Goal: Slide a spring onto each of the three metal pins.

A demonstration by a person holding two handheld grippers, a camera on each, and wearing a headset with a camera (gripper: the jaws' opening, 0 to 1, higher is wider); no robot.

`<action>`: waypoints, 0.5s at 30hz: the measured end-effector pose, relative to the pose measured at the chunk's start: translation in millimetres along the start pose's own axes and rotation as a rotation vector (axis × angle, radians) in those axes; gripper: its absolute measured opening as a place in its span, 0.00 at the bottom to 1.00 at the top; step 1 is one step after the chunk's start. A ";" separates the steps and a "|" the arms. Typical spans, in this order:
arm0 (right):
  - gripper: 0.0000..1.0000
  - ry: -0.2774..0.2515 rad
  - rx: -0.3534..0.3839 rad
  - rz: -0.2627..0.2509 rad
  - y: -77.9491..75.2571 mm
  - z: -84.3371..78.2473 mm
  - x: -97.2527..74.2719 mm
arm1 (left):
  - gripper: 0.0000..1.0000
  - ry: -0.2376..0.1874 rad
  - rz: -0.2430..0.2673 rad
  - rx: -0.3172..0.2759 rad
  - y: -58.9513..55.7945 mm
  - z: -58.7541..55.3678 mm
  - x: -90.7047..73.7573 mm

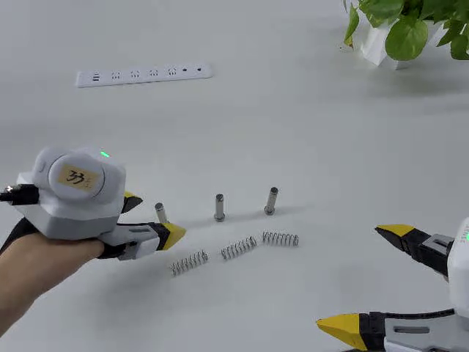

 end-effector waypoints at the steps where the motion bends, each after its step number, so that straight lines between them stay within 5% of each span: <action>1: 0.94 0.001 -0.003 -0.001 -0.9 0.5 -0.1 | 0.57 -0.003 0.000 -0.001 0.1 -0.8 -0.5; 11: 0.94 0.009 -0.021 -0.009 -9.9 5.0 -2.5 | 0.93 -0.068 -0.026 0.008 -3.2 -5.0 -5.4; 15: 0.94 0.015 -0.025 -0.011 -12.3 6.1 -1.5 | 0.99 -0.102 -0.043 -0.012 -1.2 -4.9 -7.5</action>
Point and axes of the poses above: the centre of the closed fingertips' face, and the gripper's own axes: x roughly forward along the fingers, y roughly to its left, z roughly out of its top, the point moved 8 cm from there along -x, roughly backward along the fingers, and after that the axes turned 15 degrees about x, right-handed, at the moved point
